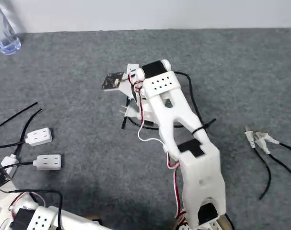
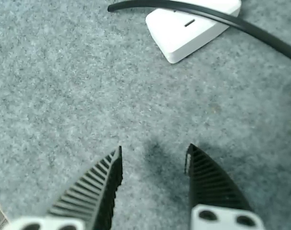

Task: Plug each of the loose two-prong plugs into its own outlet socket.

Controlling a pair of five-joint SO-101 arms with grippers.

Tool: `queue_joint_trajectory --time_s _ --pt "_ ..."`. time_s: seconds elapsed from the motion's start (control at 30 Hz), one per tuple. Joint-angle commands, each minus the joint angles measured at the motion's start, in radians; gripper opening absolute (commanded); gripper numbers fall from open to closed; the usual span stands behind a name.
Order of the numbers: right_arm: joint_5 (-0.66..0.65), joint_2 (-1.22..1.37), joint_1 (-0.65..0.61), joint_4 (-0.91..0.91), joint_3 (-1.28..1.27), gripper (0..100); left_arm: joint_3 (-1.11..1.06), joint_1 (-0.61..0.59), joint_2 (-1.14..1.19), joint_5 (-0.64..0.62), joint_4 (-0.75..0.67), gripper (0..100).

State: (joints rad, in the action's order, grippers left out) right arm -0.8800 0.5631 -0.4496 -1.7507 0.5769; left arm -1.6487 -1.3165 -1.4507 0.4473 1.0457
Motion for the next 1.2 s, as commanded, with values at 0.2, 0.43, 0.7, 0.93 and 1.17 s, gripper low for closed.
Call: queue_joint_trajectory --time_s 0.2,0.43,0.7,0.93,1.17 --pt "0.005 -0.527 0.09 -0.05 -0.387 0.8 0.035 0.003 -0.008 0.006 -0.002 20" --pt "-0.203 -0.843 0.401 -0.048 -0.635 0.8 0.035 0.003 -0.008 0.006 -0.002 20" --pt "-0.483 -0.911 0.819 0.001 -0.684 0.8 0.035 0.003 -0.008 0.006 -0.002 20" --pt "-0.595 -0.881 1.093 0.211 -0.73 0.8 0.033 -0.005 -0.008 0.006 -0.002 20" --pt "-0.6 -0.753 1.173 0.489 -0.835 0.8 0.033 -0.005 -0.008 0.006 -0.002 20"
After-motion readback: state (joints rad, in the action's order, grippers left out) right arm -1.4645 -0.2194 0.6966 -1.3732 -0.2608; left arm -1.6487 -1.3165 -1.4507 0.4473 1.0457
